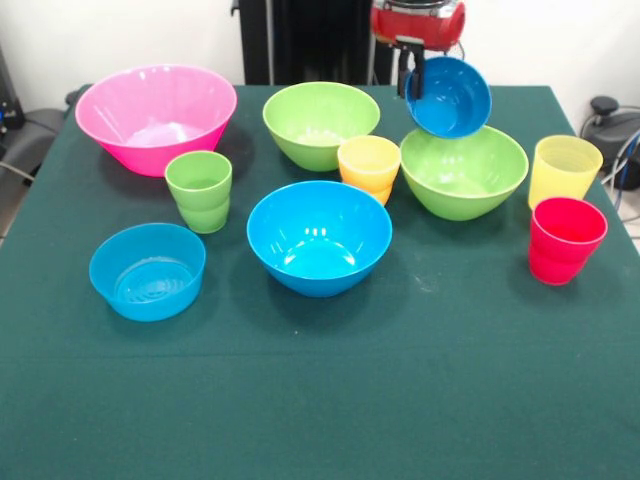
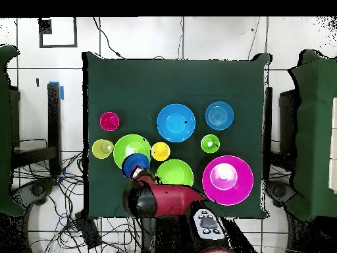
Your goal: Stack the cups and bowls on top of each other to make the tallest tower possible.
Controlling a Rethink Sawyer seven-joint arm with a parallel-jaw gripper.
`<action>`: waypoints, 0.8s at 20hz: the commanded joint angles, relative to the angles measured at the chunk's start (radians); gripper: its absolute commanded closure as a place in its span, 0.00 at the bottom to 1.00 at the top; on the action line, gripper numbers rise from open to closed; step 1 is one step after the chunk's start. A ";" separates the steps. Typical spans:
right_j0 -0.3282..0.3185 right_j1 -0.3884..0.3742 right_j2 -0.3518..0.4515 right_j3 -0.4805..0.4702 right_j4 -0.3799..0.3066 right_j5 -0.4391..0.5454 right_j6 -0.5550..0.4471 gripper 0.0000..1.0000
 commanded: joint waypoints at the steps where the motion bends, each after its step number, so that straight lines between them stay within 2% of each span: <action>1: -0.037 -0.010 0.105 -0.094 -0.088 0.055 -0.056 1.00; 4: -0.049 -0.049 0.116 -0.094 -0.116 0.061 -0.060 1.00; 8: -0.059 -0.119 0.129 -0.115 -0.137 0.128 -0.094 1.00; 11: -0.069 -0.134 0.146 -0.138 -0.147 0.169 -0.112 1.00; 16: -0.075 -0.131 0.154 -0.190 -0.201 0.137 -0.118 1.00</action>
